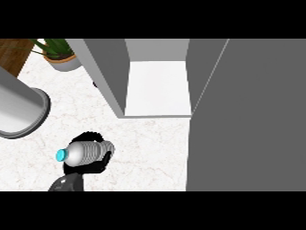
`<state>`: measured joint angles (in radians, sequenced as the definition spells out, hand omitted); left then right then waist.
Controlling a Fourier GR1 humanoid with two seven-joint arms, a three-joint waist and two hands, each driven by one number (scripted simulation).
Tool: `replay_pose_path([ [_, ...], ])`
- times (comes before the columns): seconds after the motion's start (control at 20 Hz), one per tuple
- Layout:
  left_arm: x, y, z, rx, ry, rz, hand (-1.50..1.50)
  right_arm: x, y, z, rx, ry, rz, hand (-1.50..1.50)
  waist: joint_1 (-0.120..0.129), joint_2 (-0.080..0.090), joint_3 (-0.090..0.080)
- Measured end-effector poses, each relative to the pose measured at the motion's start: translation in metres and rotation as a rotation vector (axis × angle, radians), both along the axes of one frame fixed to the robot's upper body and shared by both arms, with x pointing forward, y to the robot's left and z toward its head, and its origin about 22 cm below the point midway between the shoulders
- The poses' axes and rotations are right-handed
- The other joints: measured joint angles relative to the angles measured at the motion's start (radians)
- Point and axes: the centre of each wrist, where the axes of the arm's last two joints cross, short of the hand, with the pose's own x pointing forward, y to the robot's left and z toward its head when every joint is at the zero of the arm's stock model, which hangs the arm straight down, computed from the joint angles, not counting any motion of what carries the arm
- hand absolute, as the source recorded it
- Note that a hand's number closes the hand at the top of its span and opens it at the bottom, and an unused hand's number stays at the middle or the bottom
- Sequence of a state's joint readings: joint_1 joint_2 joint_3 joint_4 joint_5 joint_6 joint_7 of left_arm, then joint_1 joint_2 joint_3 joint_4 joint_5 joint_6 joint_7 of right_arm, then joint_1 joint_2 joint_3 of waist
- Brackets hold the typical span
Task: Pick up the bottled water, place it into the cabinet and close the cabinet
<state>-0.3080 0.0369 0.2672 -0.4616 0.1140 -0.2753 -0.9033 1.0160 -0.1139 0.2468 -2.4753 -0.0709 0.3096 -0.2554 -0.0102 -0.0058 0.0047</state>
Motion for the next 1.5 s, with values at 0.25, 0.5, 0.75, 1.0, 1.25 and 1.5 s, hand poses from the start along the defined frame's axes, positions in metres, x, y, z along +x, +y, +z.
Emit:
replay_pose_path([
  [0.25, 0.015, -0.026, 0.010, -0.050, -0.009, -0.040, 1.50, 0.001, 0.001, 0.001, 0.001, 0.005, 0.000, -1.50, -0.001, 0.000, -0.003],
  [0.5, 0.042, -0.052, 0.038, -0.067, -0.023, -0.081, 1.50, 0.001, -0.001, 0.001, -0.007, 0.006, -0.004, -1.50, 0.000, -0.003, -0.004],
  [0.75, 0.060, -0.082, 0.070, -0.011, -0.058, -0.098, 1.50, 0.005, -0.003, 0.001, -0.014, 0.001, -0.007, -1.50, 0.001, -0.001, -0.004],
  [1.0, 0.078, -0.119, 0.114, 0.062, -0.089, -0.104, 1.50, 0.005, -0.006, 0.000, -0.022, -0.006, -0.009, -1.50, -0.004, 0.000, -0.004],
  [1.25, 0.098, -0.151, 0.152, 0.118, -0.090, -0.091, 1.50, 0.005, -0.008, 0.001, -0.024, -0.012, -0.015, -1.50, -0.015, 0.004, -0.004],
  [1.5, 0.119, -0.175, 0.180, 0.200, -0.065, -0.072, 1.50, 0.005, -0.012, 0.001, -0.031, -0.017, -0.012, -1.50, -0.022, 0.007, -0.005],
])
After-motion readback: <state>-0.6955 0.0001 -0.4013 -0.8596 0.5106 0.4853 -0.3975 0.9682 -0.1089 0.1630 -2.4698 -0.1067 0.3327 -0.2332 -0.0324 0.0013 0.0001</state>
